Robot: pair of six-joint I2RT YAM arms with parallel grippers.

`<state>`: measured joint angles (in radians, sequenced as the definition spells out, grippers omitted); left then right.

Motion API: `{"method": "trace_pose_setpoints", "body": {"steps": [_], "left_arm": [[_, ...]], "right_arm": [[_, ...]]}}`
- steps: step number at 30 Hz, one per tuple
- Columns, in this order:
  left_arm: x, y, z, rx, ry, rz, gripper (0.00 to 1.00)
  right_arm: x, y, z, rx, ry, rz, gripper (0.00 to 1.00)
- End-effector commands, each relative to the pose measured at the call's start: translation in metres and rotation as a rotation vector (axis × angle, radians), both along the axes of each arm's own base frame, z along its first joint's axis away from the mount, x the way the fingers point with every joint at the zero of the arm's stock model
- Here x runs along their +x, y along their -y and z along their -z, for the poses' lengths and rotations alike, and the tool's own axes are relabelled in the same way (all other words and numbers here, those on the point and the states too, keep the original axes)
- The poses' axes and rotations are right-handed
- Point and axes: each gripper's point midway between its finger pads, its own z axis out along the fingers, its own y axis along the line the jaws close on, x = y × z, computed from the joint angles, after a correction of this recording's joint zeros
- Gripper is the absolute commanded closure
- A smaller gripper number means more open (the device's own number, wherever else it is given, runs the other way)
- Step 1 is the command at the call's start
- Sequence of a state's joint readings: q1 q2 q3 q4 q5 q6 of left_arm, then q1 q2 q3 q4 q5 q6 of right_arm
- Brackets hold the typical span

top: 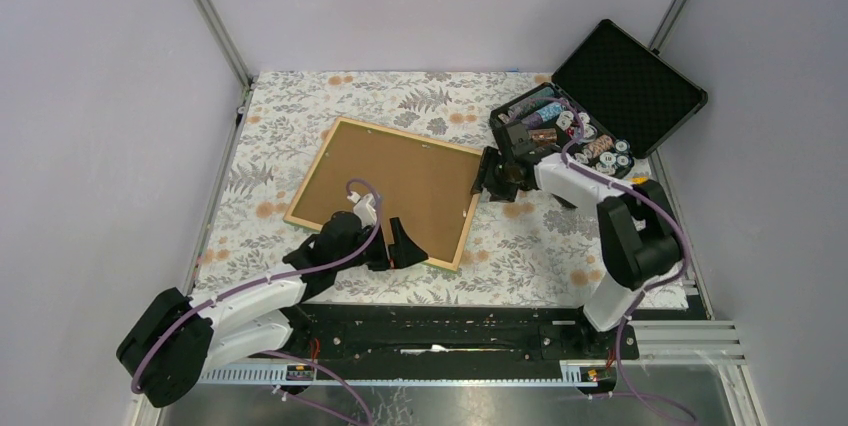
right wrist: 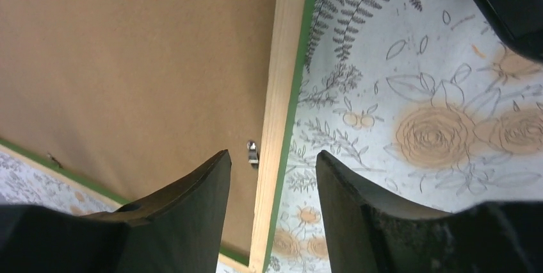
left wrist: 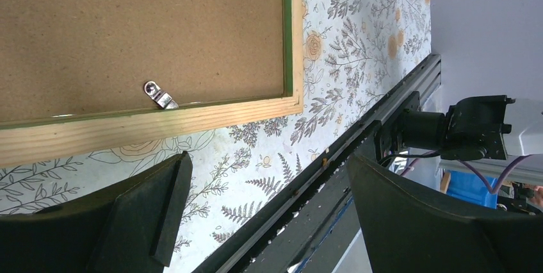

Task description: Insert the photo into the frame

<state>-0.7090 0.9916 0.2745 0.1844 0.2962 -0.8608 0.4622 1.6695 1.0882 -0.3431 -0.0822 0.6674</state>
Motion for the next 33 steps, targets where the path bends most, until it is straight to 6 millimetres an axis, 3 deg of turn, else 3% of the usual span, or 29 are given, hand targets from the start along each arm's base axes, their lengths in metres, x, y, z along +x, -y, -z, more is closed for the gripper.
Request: {"method": "trace_pose_setpoints", "body": {"steps": [1,6,10,15,19,22,26,29,31,33], "left_arm": [[0.006,0.001,-0.008,-0.023,0.071,-0.005,0.01],[0.012,-0.004,0.003,0.039,0.099,-0.013,0.01],[0.015,-0.005,0.012,0.052,0.091,-0.027,0.01],[0.015,-0.004,0.014,0.044,0.092,-0.026,0.01],[0.014,-0.006,0.011,0.024,0.107,-0.027,0.01],[0.015,-0.008,0.010,0.015,0.112,-0.039,0.01],[0.014,-0.007,0.010,0.007,0.110,-0.031,0.01],[0.015,-0.007,0.011,0.007,0.108,-0.033,0.01],[0.015,-0.007,0.012,0.009,0.103,-0.032,0.01],[0.015,-0.007,0.012,0.011,0.100,-0.031,0.01]], "right_arm": [[0.024,-0.012,0.004,0.043,0.005,0.024,0.42],[0.036,-0.016,0.026,0.022,-0.021,-0.016,0.45],[0.051,-0.023,0.037,0.001,-0.009,-0.083,0.56],[0.072,-0.015,0.045,-0.080,0.073,-0.297,0.71],[0.083,-0.013,0.046,-0.079,0.107,-0.488,0.72],[0.084,-0.022,0.049,-0.048,0.098,-0.560,0.73],[0.092,-0.029,0.043,-0.023,0.102,-0.546,0.69],[0.098,-0.023,0.027,-0.051,0.065,-0.433,0.58],[0.095,-0.012,0.015,-0.089,-0.010,-0.295,0.44],[0.081,-0.012,0.005,-0.072,-0.062,-0.261,0.36]]}}
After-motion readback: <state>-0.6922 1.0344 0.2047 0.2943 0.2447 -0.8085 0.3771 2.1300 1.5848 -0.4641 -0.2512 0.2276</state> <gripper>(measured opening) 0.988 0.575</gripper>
